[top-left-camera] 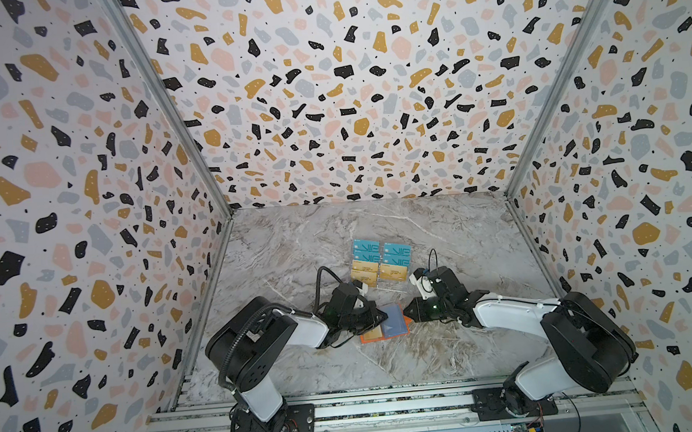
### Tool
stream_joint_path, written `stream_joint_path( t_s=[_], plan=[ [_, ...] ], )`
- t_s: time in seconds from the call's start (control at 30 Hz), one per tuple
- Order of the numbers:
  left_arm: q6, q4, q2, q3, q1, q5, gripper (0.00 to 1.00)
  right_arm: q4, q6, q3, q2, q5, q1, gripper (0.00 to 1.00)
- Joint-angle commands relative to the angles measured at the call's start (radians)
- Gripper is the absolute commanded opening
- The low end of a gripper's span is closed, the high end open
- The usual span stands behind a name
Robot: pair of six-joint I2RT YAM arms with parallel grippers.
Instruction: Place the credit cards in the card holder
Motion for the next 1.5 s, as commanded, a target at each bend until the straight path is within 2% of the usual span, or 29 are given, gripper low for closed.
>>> stream_joint_path(
  t_s=[0.0, 0.5, 0.8, 0.93, 1.03, 1.13, 1.3, 1.47],
  plan=[
    [0.018, 0.038, -0.029, -0.016, 0.006, 0.012, 0.01, 0.024, -0.016, 0.010, 0.025, -0.047, -0.003, 0.13],
    [0.018, 0.086, -0.032, -0.030, 0.006, 0.038, 0.06, 0.098, -0.017, 0.014, 0.067, -0.122, 0.036, 0.13],
    [0.034, 0.078, -0.001, 0.013, -0.009, 0.073, 0.12, 0.089, 0.001, -0.012, 0.036, -0.097, 0.043, 0.14],
    [0.023, 0.077, -0.006, 0.013, -0.009, 0.073, 0.23, 0.098, 0.006, -0.010, 0.045, -0.105, 0.044, 0.14],
    [0.025, 0.043, -0.033, 0.015, -0.009, 0.062, 0.40, 0.103, 0.008, -0.002, 0.047, -0.110, 0.043, 0.14],
    [0.033, 0.013, -0.059, 0.018, -0.009, 0.056, 0.50, 0.100, 0.001, 0.004, 0.050, -0.113, 0.044, 0.14],
    [0.045, -0.075, -0.119, 0.024, -0.009, 0.030, 0.57, 0.098, 0.001, 0.006, 0.046, -0.118, 0.044, 0.14],
    [0.053, -0.194, -0.247, 0.025, 0.000, -0.058, 0.56, 0.119, 0.001, 0.011, 0.035, -0.132, 0.055, 0.14]
  ],
)
